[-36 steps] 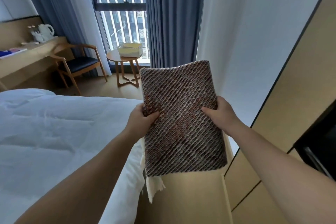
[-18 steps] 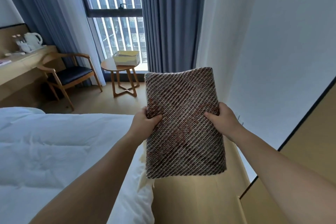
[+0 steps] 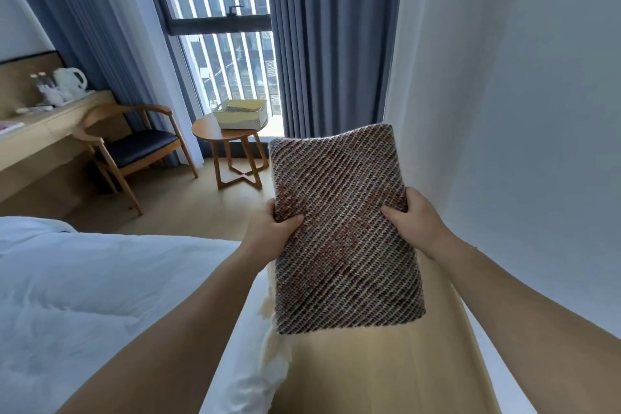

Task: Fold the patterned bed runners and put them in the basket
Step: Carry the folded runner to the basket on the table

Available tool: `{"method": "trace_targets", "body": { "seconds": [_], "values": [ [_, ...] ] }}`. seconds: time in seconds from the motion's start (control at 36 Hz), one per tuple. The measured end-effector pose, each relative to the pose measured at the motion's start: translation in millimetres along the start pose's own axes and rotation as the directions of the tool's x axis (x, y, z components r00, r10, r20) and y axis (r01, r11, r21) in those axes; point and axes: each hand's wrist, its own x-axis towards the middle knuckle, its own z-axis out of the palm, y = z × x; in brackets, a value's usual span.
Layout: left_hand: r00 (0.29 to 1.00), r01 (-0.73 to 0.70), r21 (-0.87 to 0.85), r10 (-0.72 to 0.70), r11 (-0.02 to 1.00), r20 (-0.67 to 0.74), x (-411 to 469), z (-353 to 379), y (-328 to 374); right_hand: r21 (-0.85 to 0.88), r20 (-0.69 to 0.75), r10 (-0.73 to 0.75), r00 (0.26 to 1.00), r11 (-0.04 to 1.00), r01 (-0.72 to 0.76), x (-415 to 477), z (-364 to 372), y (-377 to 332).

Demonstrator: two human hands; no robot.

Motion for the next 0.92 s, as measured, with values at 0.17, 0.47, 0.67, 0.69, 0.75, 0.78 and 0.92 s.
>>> {"method": "trace_targets", "body": {
  "seconds": [0.17,0.47,0.67,0.69,0.75,0.78,0.92],
  "values": [
    [0.997,0.033,-0.010,-0.033,0.999,-0.069,80,37,12,0.050,0.069,-0.021,0.997,0.999,0.018,97,-26,12],
    [0.971,0.011,0.038,-0.002,0.999,-0.240,189,57,27,0.081,0.181,-0.076,0.980,0.995,0.062,243,-29,4],
    [0.965,0.045,0.020,-0.039,0.999,-0.260,274,35,13,0.094,0.224,-0.117,0.968,0.991,0.098,332,6,2],
    [0.963,0.039,0.037,-0.028,0.999,-0.267,289,29,10,0.086,0.228,-0.116,0.967,0.991,0.099,346,12,1],
    [0.960,0.032,0.074,-0.010,0.997,-0.278,323,19,4,0.074,0.230,-0.122,0.966,0.991,0.107,377,23,0],
    [0.960,0.031,0.085,-0.006,0.996,-0.279,341,14,1,0.071,0.226,-0.128,0.966,0.991,0.115,393,29,-1],
    [0.963,0.029,0.059,-0.012,0.998,-0.269,428,-5,-2,0.055,0.215,-0.129,0.968,0.991,0.120,476,55,-11]
  ]
}}
